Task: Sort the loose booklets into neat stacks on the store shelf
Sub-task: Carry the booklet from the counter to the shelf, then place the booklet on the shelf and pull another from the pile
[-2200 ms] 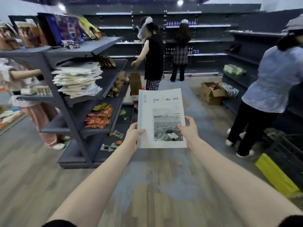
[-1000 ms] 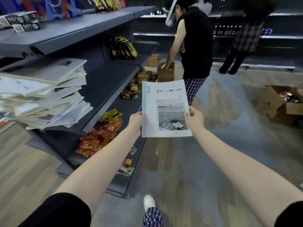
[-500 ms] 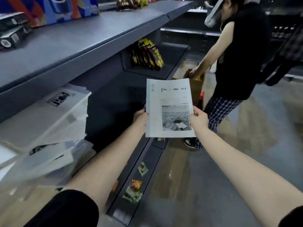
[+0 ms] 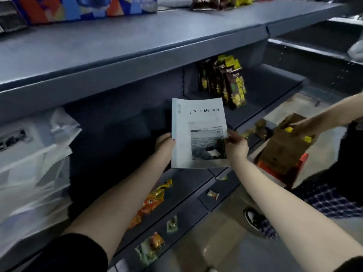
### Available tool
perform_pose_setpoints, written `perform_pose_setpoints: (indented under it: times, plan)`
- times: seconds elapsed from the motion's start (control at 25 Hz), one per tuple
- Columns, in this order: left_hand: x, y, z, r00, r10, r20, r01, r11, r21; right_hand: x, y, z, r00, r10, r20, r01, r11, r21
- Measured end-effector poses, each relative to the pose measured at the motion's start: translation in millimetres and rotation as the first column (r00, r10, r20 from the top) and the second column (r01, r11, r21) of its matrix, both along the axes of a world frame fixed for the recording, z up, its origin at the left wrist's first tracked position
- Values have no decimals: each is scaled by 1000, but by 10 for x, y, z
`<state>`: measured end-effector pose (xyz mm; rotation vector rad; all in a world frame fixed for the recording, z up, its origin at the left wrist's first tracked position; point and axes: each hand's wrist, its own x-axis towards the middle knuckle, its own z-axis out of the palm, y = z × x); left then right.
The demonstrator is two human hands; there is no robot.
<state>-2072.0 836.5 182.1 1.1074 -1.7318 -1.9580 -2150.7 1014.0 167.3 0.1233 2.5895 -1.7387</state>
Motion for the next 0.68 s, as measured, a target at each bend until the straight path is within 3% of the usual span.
perform_pose_setpoints:
  times: [0.08, 0.2, 0.28, 0.36, 0.44, 0.52, 0.68]
  plan:
    - [-148, 32, 63, 993, 112, 19, -111, 992, -63, -316, -73, 101, 993, 106, -60, -102, 992, 73]
    - [-267, -57, -53, 991, 112, 75, -83, 943, -323, -623, -253, 67, 951, 286, -117, -251, 936, 248]
    - [-308, -88, -165, 965, 100, 242, 55, 827, -560, -802, -400, -18, 904, 411, -113, -356, 874, 330]
    - [-350, -113, -270, 898, 99, 428, 283, 614, -737, -956, -543, -54, 838, 531, -123, -442, 794, 417]
    - [-395, -108, -343, 824, 114, 555, 454, 453, -767, -1090, -649, -123, 750, 654, -102, -468, 633, 617]
    - [-438, -100, -391, 791, 97, 604, 538, 360, -762, -1195, -706, -186, 684, 725, -74, -403, 461, 791]
    - [-564, -155, -455, 775, 96, 624, 582, 277, -765, -1285, -781, -216, 576, 798, -175, -460, 494, 738]
